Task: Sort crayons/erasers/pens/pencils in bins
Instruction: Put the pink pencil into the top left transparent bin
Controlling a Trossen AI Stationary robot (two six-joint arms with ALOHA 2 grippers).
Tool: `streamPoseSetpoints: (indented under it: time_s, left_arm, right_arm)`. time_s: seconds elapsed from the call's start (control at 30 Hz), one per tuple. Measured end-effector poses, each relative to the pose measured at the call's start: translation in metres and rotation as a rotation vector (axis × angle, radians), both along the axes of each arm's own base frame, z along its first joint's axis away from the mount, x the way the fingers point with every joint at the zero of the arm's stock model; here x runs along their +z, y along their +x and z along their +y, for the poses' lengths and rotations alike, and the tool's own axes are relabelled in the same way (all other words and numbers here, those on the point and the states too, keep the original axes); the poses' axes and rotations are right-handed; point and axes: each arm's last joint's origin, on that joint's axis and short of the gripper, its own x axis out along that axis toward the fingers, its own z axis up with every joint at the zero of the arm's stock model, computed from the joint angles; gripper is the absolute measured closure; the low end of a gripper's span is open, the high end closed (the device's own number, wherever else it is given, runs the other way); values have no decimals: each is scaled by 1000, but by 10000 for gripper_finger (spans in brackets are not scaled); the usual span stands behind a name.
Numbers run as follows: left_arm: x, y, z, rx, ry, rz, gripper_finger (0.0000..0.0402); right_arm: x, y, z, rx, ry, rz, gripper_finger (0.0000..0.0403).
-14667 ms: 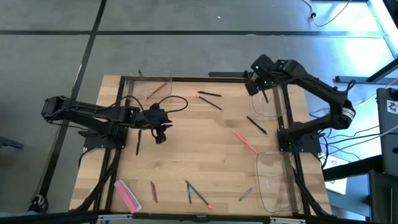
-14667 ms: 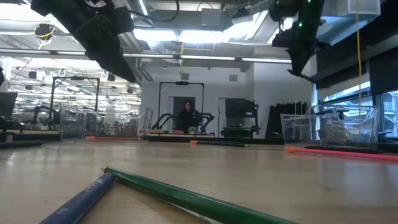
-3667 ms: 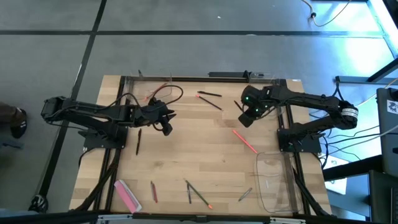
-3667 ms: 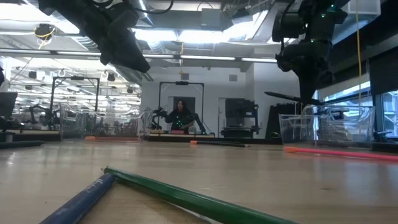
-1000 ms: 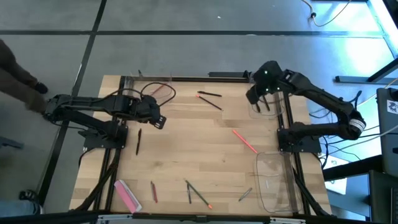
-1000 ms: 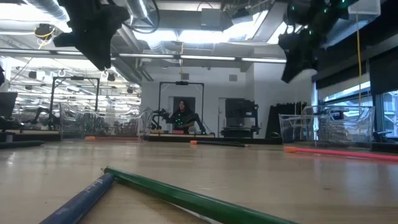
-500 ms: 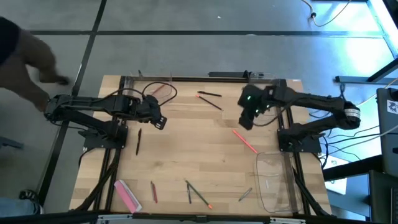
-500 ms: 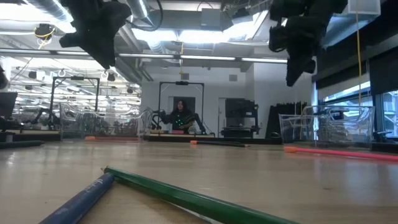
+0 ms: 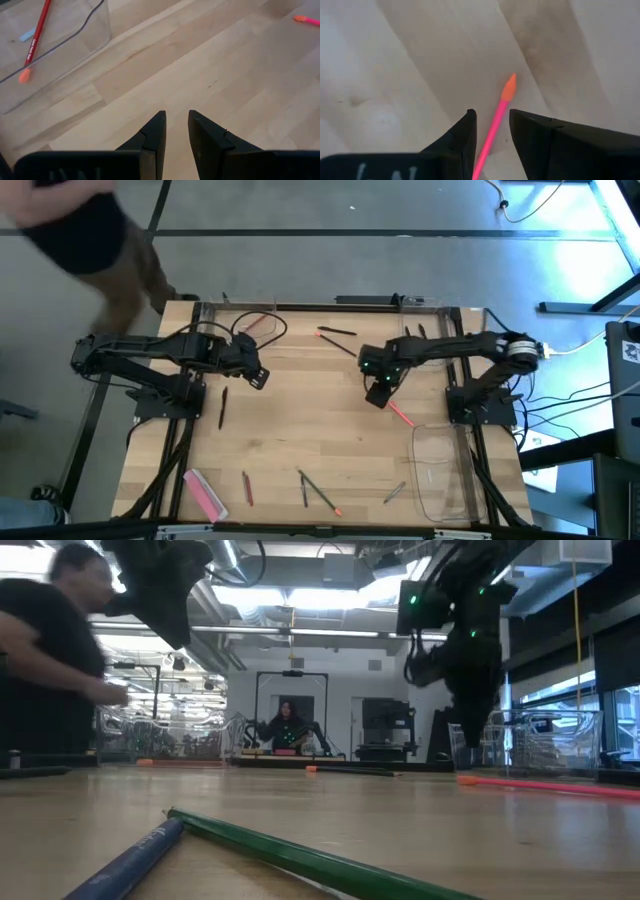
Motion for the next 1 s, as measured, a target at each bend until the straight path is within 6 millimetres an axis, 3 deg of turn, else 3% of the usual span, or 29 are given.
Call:
streamPoseSetpoints:
  time_s: [0.2,0.33,1.0]
  left_arm:
    - [0,0,0,-1,0,0,327]
    - [0,0,0,-2,1,1,327]
    - [0,0,0,-44,21,14,327]
  right_arm:
    - [-27,13,-3,11,-2,30,285]
    - [-34,16,-3,13,-4,48,285]
    - [-23,23,-8,49,-96,43,285]
